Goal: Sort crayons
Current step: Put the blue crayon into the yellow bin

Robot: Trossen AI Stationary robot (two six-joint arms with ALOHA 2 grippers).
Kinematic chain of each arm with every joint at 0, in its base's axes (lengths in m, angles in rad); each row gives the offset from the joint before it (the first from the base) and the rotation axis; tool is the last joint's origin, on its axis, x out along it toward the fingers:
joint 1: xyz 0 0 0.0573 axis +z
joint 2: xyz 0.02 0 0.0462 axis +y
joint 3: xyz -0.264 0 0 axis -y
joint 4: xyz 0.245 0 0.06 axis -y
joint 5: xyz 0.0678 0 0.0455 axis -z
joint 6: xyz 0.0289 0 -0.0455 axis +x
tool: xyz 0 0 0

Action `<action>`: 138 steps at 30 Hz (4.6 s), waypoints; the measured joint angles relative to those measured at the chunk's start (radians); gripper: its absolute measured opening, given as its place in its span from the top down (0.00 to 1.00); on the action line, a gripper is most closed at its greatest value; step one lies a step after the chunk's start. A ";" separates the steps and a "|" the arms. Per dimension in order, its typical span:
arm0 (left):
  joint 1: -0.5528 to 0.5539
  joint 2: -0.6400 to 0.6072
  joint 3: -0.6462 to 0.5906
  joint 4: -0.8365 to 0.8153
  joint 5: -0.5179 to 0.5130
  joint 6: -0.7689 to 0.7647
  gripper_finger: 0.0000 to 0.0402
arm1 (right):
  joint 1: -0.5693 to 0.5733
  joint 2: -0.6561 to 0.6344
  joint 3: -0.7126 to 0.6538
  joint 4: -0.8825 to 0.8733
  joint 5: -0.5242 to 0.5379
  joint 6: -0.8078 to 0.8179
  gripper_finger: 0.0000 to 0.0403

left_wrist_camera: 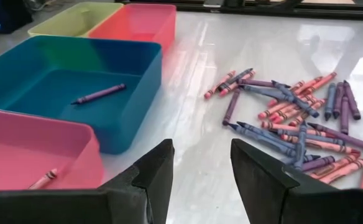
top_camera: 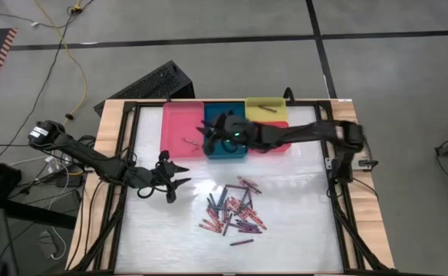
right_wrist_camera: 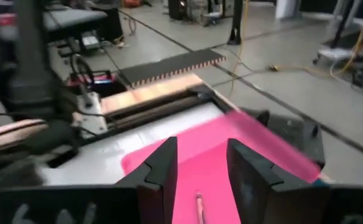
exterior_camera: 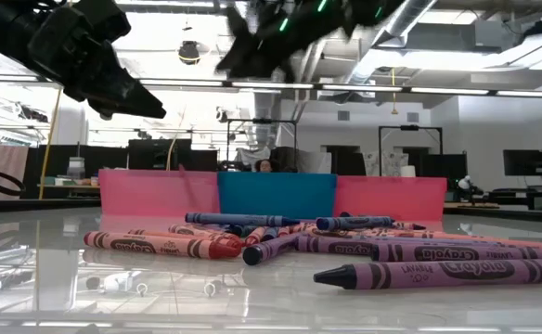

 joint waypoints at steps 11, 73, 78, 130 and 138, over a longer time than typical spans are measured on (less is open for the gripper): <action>0.002 0.004 0.000 0.077 0.077 0.080 0.62 | 0.207 -0.457 0.000 -0.358 0.005 0.001 0.67; 0.142 0.725 0.346 0.220 0.752 0.346 0.67 | 0.519 -0.373 0.000 -0.586 0.163 0.073 0.67; 0.149 0.725 0.346 0.211 0.750 0.341 0.67 | 0.519 -0.373 0.000 -0.586 0.164 0.073 0.67; 0.077 0.767 0.348 0.190 0.526 0.314 0.67 | 0.526 -0.373 0.000 -0.708 0.163 0.142 0.67; 0.079 0.828 0.348 0.193 0.531 0.270 0.67 | 0.526 -0.373 0.000 -0.724 0.163 0.142 0.67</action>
